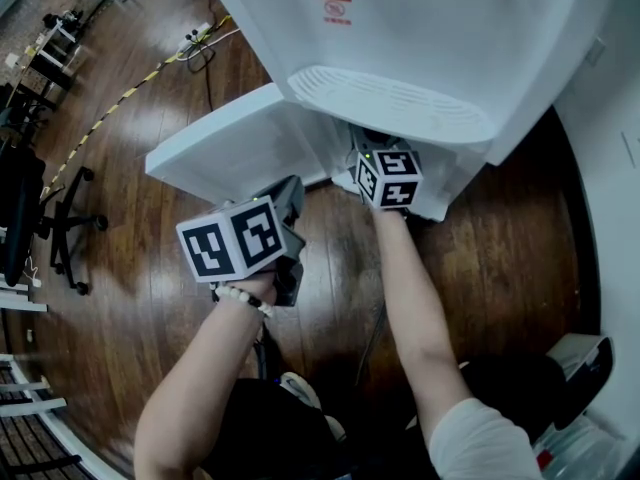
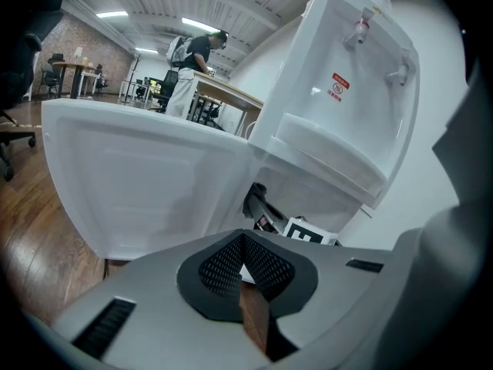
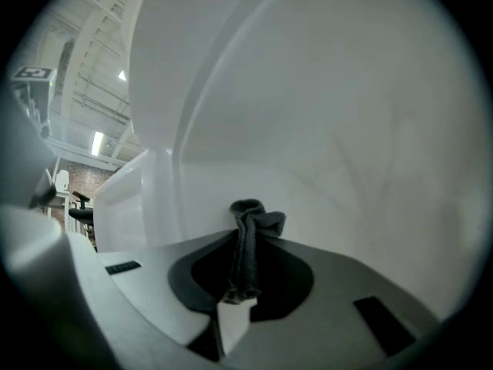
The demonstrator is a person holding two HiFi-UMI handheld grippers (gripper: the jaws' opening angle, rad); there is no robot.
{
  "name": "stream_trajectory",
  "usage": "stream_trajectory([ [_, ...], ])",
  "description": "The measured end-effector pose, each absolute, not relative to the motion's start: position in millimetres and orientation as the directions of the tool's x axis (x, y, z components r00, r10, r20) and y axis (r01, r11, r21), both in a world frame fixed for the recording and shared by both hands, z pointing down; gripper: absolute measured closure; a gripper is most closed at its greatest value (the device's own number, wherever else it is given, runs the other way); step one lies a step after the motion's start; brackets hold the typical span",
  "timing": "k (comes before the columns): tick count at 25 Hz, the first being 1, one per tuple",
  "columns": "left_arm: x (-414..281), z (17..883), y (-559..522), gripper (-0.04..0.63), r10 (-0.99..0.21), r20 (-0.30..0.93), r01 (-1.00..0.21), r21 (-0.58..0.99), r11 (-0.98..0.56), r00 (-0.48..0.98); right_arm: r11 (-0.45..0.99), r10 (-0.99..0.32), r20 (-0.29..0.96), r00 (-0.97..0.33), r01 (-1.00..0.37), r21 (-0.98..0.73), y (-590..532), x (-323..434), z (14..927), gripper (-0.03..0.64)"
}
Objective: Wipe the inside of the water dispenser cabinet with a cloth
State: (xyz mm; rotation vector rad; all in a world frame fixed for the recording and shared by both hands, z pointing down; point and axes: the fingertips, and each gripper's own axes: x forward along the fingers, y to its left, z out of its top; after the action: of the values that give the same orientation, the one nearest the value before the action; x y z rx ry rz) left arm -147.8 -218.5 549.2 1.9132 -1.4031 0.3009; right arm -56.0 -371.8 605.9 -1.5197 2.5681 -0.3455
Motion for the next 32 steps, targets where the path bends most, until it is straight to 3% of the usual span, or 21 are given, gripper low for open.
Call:
stream_trajectory([
  [14, -146.2, 558.6, -216.2, 0.601, -0.702, 0.596, -0.894, 0.427, -0.135, 0.39, 0.38, -0.813, 0.346, -0.469, -0.877, -0.296, -383.2, -62.4, 735.7, 0.575],
  [22, -147.0, 563.1, -214.8, 0.601, -0.692, 0.605, -0.894, 0.429, -0.134, 0.394, 0.393, -0.743, 0.508, -0.435, -0.899, -0.196, -391.4, -63.5, 764.3, 0.575],
  [27, -147.6, 564.1, -215.2, 0.601, -0.693, 0.605, -0.894, 0.429, -0.132, 0.393, 0.371, -0.784, 0.441, -0.437, -0.899, -0.232, -395.2, -57.0, 755.1, 0.575],
  [32, -144.5, 560.9, -214.2, 0.601, -0.691, 0.602, -0.891, 0.431, -0.14, 0.4, 0.39, -0.872, 0.214, -0.44, -0.889, -0.238, -406.4, -48.8, 695.9, 0.575],
])
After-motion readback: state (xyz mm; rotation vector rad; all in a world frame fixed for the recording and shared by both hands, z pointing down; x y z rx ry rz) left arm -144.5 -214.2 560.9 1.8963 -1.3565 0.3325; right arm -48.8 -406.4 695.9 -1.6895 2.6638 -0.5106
